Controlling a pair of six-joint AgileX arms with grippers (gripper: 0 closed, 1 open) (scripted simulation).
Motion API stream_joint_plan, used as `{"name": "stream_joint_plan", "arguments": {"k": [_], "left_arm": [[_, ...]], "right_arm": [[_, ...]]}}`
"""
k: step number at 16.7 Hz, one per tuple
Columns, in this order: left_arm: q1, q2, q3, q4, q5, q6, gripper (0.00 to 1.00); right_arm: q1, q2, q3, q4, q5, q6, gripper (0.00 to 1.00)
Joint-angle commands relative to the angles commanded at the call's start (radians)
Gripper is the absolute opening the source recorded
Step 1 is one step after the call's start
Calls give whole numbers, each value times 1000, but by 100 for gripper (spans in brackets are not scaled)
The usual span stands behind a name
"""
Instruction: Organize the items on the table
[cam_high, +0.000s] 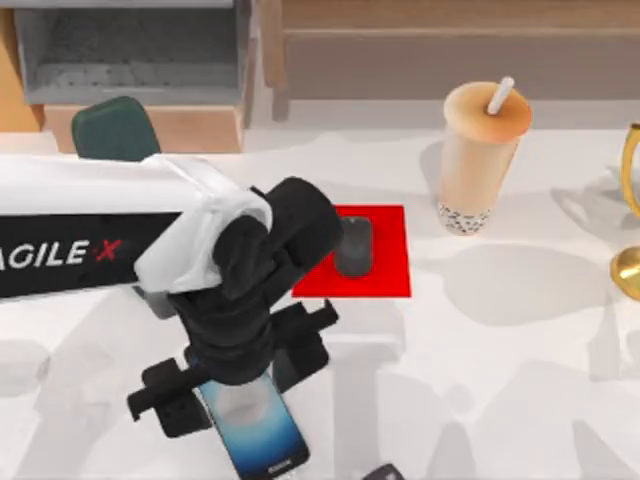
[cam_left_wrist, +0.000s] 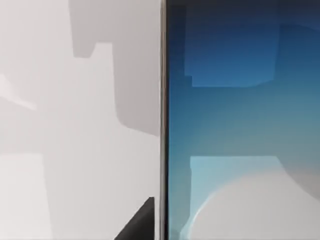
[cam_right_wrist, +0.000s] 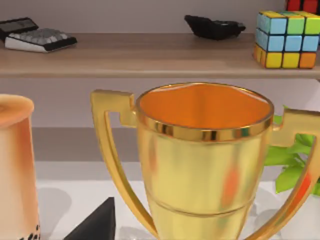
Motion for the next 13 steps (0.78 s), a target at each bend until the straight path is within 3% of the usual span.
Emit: {"name": "stream_joint_plan", "arguments": {"k": [4, 7, 10, 13], "left_arm": [[-12, -8, 0, 12, -14, 8, 0], [-61, -82, -24, 62, -112, 34, 0], [-66, -169, -44, 134, -303, 71, 0], [-50, -205, -46, 196, -571, 133, 0]], "right_arm": [[0, 0, 0, 0, 0, 0, 100], [0, 0, 0, 0, 0, 0, 100], [0, 0, 0, 0, 0, 0, 100], [0, 0, 0, 0, 0, 0, 100]]}}
